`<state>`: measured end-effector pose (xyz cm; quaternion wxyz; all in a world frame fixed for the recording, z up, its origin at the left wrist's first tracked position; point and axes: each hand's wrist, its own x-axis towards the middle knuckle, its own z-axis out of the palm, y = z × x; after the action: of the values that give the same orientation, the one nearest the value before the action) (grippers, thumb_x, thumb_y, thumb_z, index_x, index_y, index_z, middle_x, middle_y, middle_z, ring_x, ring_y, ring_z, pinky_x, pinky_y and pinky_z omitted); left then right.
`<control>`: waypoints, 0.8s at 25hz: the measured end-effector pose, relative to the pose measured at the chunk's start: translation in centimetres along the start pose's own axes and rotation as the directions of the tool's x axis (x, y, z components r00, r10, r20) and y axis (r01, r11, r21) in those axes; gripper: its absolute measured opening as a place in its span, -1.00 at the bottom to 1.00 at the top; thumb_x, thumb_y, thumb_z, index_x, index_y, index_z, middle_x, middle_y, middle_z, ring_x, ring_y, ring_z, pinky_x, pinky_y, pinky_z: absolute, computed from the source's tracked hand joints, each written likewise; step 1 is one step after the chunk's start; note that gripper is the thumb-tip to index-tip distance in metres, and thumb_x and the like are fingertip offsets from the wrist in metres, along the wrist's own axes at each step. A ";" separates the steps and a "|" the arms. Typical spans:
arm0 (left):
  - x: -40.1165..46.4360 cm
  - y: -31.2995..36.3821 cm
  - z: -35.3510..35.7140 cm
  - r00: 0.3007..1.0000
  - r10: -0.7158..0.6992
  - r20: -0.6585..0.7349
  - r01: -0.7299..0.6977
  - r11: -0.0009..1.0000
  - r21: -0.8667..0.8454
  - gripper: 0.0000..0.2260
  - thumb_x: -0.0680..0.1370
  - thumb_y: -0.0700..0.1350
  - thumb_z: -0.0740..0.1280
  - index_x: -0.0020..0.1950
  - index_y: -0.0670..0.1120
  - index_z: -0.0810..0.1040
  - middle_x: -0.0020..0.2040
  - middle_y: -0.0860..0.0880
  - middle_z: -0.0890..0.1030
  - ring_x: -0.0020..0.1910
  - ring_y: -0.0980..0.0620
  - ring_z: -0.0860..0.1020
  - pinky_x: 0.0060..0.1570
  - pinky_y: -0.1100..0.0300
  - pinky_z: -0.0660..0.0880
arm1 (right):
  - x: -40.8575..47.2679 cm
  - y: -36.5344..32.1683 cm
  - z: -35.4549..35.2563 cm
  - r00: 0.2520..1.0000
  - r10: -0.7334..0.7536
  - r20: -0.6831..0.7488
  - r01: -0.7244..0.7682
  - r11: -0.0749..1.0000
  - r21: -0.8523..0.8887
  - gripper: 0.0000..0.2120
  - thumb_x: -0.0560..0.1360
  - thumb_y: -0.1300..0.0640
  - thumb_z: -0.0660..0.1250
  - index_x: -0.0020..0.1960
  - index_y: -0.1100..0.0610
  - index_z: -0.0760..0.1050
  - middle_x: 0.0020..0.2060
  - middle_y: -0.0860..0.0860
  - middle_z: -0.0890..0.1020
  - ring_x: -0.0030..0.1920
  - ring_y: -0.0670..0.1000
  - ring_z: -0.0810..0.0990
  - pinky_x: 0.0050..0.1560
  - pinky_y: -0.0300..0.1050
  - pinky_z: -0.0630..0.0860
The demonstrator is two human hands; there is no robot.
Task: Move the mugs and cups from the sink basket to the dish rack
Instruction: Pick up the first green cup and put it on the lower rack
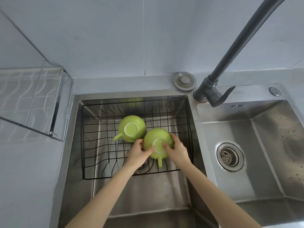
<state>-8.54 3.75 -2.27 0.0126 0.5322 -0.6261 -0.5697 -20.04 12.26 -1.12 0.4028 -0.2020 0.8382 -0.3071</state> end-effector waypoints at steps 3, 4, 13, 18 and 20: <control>-2.2 0.8 -0.9 0.999 0.052 -0.008 -0.052 0.996 -0.072 -0.53 0.44 -0.08 0.39 0.28 -0.16 0.33 0.15 -0.11 0.53 0.03 0.04 0.47 0.10 0.15 0.43 | -2.0 -0.9 -0.6 1.000 -0.023 -0.014 0.023 1.000 0.021 -0.45 0.50 -0.03 0.25 0.43 0.00 0.17 0.24 0.17 0.44 0.26 0.16 0.41 0.26 0.01 0.39; -3.0 0.9 -1.3 0.997 0.071 -0.012 -0.072 0.993 -0.097 -0.53 0.44 -0.09 0.39 0.28 -0.16 0.33 0.16 -0.12 0.52 0.05 0.01 0.48 0.15 0.07 0.46 | -2.7 -1.3 -0.6 0.999 -0.033 -0.021 0.034 0.999 0.026 -0.45 0.50 -0.05 0.25 0.43 -0.01 0.18 0.25 0.17 0.43 0.26 0.16 0.41 0.27 0.03 0.40; -11.4 -1.6 -7.9 0.945 0.327 0.000 -0.327 0.944 -0.038 -0.47 0.44 -0.16 0.38 0.36 -0.10 0.27 0.12 -0.01 0.49 -0.12 0.17 0.54 -0.28 0.49 0.47 | -11.7 -4.4 1.5 0.972 -0.219 -0.088 0.222 0.975 0.021 -0.50 0.47 -0.10 0.28 0.35 -0.01 0.28 0.03 0.07 0.48 0.15 0.07 0.45 0.08 -0.13 0.35; -14.7 -4.1 -11.4 0.904 0.414 -0.105 -0.408 0.910 0.079 -0.40 0.39 -0.18 0.43 0.37 -0.11 0.26 0.14 -0.03 0.41 -0.01 0.06 0.50 0.01 0.29 0.41 | -15.2 -6.3 4.3 0.964 -0.262 -0.045 0.264 0.964 0.037 -0.49 0.47 -0.12 0.26 0.36 -0.02 0.26 0.13 0.09 0.50 0.17 0.08 0.48 0.10 -0.12 0.38; -15.6 -5.1 -13.0 0.891 0.437 -0.126 -0.422 0.897 0.130 -0.37 0.38 -0.14 0.44 0.38 -0.10 0.23 0.14 -0.01 0.36 -0.06 0.15 0.47 -0.03 0.33 0.37 | -16.3 -7.2 5.7 0.962 -0.273 -0.030 0.274 0.960 0.055 -0.50 0.48 -0.11 0.26 0.36 -0.02 0.26 0.16 0.11 0.51 0.19 0.08 0.47 0.16 -0.07 0.40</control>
<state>9.64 6.38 7.78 0.1593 0.4223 -0.7530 -0.4788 -5.14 14.52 9.93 0.3529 -0.3007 0.7973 -0.3865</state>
